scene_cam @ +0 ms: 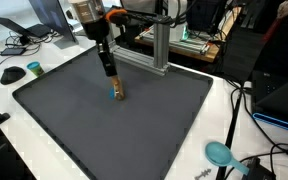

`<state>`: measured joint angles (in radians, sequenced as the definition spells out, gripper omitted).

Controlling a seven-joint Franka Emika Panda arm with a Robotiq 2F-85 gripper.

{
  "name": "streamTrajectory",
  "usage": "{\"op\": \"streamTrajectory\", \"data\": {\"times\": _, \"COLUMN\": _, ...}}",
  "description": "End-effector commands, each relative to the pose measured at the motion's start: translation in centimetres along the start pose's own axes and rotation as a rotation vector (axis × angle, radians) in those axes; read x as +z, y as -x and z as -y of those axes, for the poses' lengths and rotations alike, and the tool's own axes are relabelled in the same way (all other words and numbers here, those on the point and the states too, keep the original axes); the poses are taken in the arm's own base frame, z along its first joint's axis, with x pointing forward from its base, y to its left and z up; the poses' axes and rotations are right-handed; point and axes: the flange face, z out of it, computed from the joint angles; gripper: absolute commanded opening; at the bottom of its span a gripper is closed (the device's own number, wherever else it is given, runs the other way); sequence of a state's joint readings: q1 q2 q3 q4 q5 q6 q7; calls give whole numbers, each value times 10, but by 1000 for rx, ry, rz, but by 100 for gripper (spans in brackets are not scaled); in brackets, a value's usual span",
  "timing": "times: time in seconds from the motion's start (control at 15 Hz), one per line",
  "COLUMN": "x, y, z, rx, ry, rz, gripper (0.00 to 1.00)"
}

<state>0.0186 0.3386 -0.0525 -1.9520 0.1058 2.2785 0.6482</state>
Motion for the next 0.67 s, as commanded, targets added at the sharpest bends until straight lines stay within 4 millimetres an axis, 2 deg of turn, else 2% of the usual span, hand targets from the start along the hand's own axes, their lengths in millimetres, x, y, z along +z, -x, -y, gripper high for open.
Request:
{"op": "streamTrajectory", "data": {"times": 0.0, "x": 47, "y": 13, "z": 12, "rx": 6, "ry": -22, "rz": 101, "gripper": 22}}
{"op": "streamTrajectory", "data": {"times": 0.6, "x": 47, "y": 12, "z": 10, "rx": 19, "ry": -10, "rz": 89, "gripper": 22}}
